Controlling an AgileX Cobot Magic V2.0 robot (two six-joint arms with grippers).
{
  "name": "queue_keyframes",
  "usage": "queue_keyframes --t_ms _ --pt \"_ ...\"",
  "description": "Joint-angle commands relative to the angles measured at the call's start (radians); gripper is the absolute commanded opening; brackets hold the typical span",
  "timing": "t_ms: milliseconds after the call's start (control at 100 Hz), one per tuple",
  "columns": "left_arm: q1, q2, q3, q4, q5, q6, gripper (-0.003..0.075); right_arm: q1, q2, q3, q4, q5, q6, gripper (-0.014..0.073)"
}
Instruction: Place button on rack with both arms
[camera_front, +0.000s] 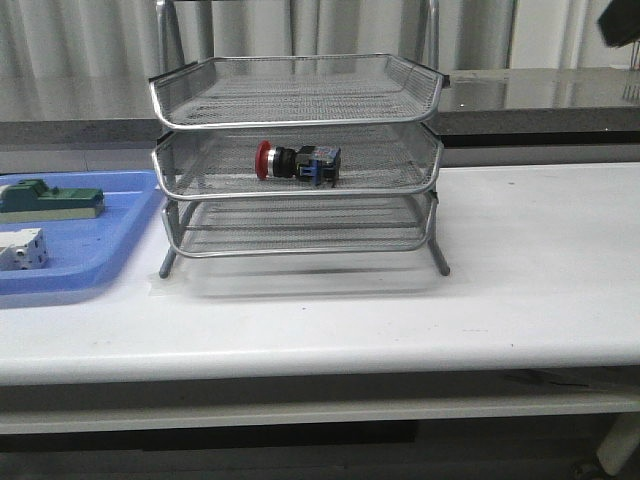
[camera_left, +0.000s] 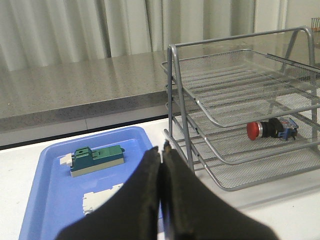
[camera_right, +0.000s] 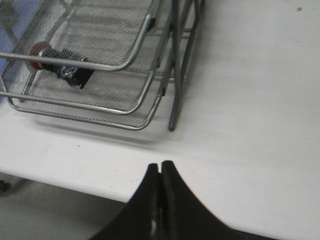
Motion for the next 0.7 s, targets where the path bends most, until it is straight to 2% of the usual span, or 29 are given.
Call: queue_keyframes --t_ms 0,250,510,690 --pt "0.0 0.008 -0.026 -0.013 -0.083 -0.012 -0.0021 -0.045 -0.104 0.006 -0.01 -0.049 0.0 -0.0057" --pt "0.0 0.008 -0.026 -0.013 -0.083 -0.012 -0.0021 -0.128 -0.329 0.111 -0.043 -0.061 0.0 -0.0057" --pt "0.0 0.008 -0.026 -0.013 -0.083 -0.012 -0.0021 -0.133 -0.537 0.229 -0.045 -0.062 0.0 -0.0057" --pt "0.0 0.008 -0.026 -0.013 -0.083 -0.012 -0.0021 -0.133 -0.595 0.254 -0.045 -0.029 -0.001 -0.0057"
